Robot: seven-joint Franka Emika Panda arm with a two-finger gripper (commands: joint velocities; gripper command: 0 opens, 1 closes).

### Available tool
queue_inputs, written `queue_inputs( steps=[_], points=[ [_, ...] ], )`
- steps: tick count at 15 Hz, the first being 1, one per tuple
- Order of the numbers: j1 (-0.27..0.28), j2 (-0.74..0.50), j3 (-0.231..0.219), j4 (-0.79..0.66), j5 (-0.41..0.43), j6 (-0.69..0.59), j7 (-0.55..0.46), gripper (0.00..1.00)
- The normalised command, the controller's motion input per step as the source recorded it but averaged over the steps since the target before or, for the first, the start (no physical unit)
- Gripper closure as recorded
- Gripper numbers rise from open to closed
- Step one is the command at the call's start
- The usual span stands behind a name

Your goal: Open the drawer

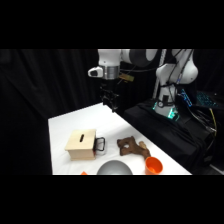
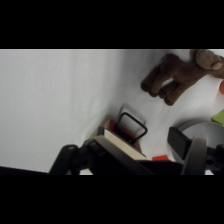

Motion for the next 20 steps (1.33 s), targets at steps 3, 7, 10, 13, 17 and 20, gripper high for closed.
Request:
queue_inputs(
  steps=[3,7,10,13,17,20],
  points=[
    [-0.044,0.11,0.038,0.07,0.048,0.03,0.08,0.0],
    [-0.043,0.29,0.039,0.14,0.135,0.18,0.24,0.0],
    [-0.042,0.27,0.031,0.09,0.18,0.31,0.24,0.0],
    [-0.033,0.23,0.022,0.01,0.162,0.39,0.23,0.0],
    [0.012,0.23,0.011,-0.02,0.097,0.43,0.23,0.0],
    [0.083,0.19,-0.04,-0.03,0.02,0.47,0.27,0.0]
  ],
)
